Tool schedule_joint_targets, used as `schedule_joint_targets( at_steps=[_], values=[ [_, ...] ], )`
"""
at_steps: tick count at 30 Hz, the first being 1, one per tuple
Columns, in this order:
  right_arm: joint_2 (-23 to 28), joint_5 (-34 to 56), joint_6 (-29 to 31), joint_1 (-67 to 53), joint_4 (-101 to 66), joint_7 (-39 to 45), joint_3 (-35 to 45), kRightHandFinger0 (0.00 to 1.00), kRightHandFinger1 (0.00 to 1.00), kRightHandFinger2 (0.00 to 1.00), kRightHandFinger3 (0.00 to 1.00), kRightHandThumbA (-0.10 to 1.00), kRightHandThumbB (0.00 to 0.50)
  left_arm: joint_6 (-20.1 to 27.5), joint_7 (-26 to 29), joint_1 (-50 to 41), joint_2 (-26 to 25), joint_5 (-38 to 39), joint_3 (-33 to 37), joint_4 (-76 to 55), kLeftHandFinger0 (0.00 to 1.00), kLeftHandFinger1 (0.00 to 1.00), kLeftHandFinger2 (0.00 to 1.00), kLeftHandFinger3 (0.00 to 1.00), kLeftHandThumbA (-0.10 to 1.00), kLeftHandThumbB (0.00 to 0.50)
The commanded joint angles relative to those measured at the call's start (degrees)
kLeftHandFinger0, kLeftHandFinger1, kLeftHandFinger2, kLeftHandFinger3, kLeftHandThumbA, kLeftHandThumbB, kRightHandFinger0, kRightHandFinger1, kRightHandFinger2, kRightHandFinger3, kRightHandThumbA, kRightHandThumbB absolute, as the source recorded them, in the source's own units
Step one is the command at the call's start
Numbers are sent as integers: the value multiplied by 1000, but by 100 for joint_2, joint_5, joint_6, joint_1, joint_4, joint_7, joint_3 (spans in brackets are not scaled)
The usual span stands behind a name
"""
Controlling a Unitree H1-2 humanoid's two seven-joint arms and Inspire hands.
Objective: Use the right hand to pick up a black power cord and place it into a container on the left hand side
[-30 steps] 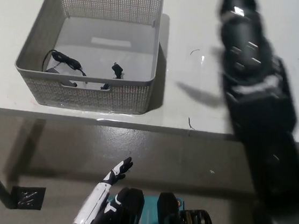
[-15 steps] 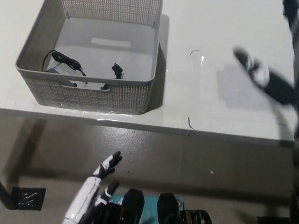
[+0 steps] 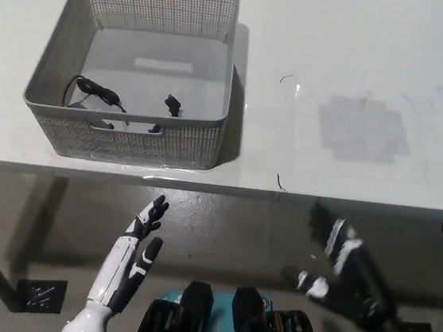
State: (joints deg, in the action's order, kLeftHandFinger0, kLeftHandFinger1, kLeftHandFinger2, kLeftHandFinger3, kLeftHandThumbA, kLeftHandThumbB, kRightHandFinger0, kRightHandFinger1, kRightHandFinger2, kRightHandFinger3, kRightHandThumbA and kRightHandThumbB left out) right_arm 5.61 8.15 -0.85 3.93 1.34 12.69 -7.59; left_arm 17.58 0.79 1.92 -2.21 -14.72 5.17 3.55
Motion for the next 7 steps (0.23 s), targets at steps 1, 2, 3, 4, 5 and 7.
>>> schedule_joint_targets(
  at_steps=[1,2,3,4,5,7],
  values=[
    [-401,548,812,-122,456,282,82,1000,1000,1000,1000,1000,305,203,145,176,70,188,-89,-12,1000,1000,1000,1000,1000,63],
    [-475,558,996,-158,687,336,97,1000,1000,1000,1000,1000,326,233,153,185,71,196,-98,9,1000,1000,1000,1000,1000,63],
    [-548,520,1157,-165,904,310,127,1000,1000,1000,1000,1000,336,203,149,188,79,208,-104,3,1000,1000,1000,1000,1000,81],
    [-601,512,1250,-171,1032,291,152,1000,1000,1000,1000,1000,325,189,141,189,84,223,-106,-1,1000,1000,1000,1000,1000,84],
    [-656,530,1371,-175,1200,310,182,1000,1000,1000,1000,1000,318,211,139,197,80,226,-104,13,1000,1000,1000,1000,1000,81],
    [-690,525,1452,-116,1317,322,204,1000,1000,1000,1000,1000,304,186,130,262,54,217,-114,14,1000,1000,1000,1000,1000,81]
  ],
)
